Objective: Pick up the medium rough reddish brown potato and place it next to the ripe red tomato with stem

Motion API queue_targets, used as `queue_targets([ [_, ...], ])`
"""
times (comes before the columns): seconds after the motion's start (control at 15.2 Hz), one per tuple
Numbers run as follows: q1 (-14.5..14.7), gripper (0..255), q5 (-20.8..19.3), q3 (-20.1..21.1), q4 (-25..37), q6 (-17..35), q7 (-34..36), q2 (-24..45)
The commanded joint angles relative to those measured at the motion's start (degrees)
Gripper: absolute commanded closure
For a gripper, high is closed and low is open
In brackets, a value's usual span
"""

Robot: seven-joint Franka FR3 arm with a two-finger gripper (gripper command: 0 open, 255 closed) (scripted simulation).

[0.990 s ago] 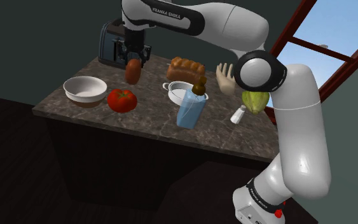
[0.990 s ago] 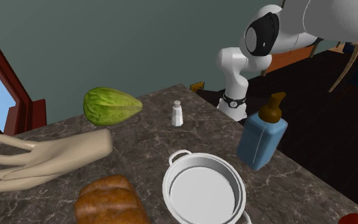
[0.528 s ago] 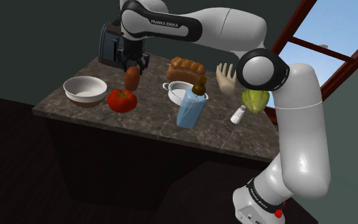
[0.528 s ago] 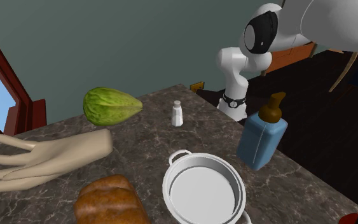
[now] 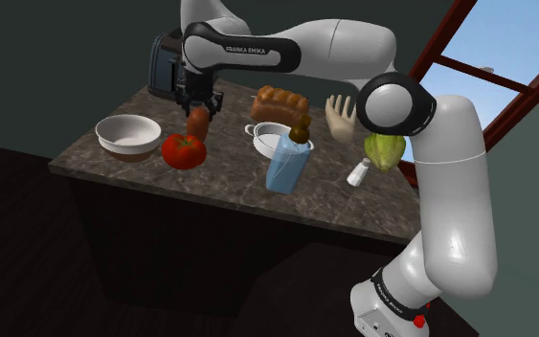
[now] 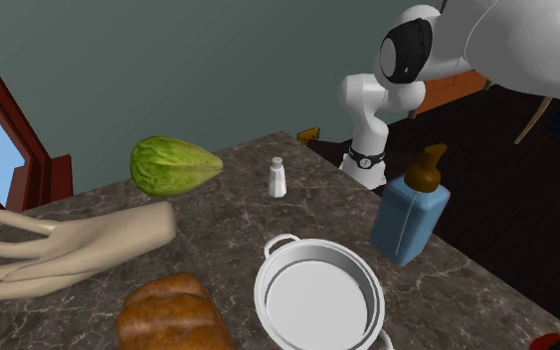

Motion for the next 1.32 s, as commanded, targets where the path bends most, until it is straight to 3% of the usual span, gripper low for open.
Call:
queue_targets([
  [0.0,0.0,255,0.0,0.0,-1.3,1.0,0.3,0.7],
  [0.26,-0.2,255,-0.4,-0.2,-3.4,3.8,0.8,1.4],
  [0.79,-0.2,255,-0.4,-0.1,-3.4,3.7,0.9,1.4],
  [0.86,-0.4,0,-0.4,-0.1,-3.5,3.8,0.7,1.4],
  [1.25,0.0,0,-0.2,0.0,-2.2,2.2,0.7,1.0],
])
